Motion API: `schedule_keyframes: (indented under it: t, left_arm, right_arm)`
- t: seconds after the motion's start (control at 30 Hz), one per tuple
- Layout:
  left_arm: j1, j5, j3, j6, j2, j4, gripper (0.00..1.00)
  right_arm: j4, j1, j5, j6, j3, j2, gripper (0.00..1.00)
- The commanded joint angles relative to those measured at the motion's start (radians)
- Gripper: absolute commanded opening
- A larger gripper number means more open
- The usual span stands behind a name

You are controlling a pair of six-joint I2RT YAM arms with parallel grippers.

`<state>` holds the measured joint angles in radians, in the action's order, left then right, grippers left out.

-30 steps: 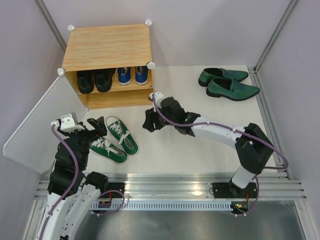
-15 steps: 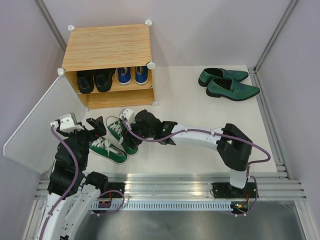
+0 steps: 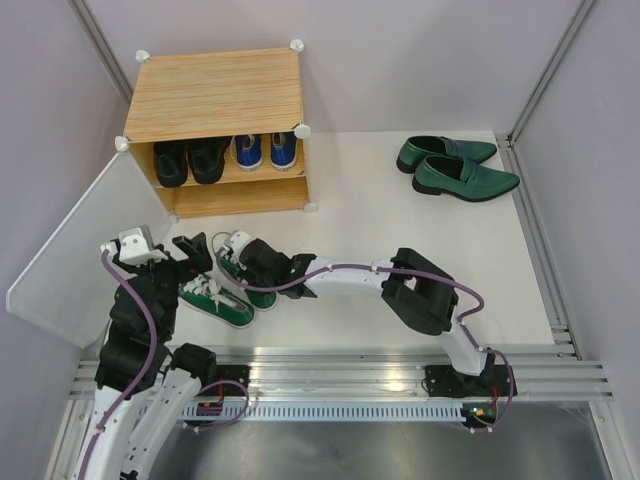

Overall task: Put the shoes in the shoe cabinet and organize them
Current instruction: Move the shoe to the center of the board.

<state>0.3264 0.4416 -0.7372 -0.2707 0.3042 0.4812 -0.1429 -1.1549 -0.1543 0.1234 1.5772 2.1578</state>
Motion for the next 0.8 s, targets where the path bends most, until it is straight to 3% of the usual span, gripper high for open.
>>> schedule_keyframes:
  t: [0.0,0.2,0.47,0.63,0.77]
  left_arm:
    - [-0.006,-0.023,0.002,0.007,0.003,-0.026,1.00]
    - [-0.004,-0.046,0.002,0.008,0.015,-0.026,1.00]
    - [-0.004,-0.081,0.005,0.016,0.052,-0.029,0.99]
    - [-0.006,-0.106,0.006,0.025,0.093,-0.030,1.00]
    - [-0.004,-0.089,0.009,0.025,0.110,-0.029,1.00]
  right_arm:
    - [-0.041,0.020,-0.114,0.015,-0.025,-0.044,0.01]
    - [0.035,0.095,-0.175,0.111,-0.282,-0.260,0.01]
    - [0.028,0.248,-0.385,0.309,-0.665,-0.576,0.01]
    - [0.009,0.277,-0.459,0.447,-0.792,-0.699,0.01]
    - [0.026,0.277,-0.381,0.408,-0.809,-0.749,0.01]
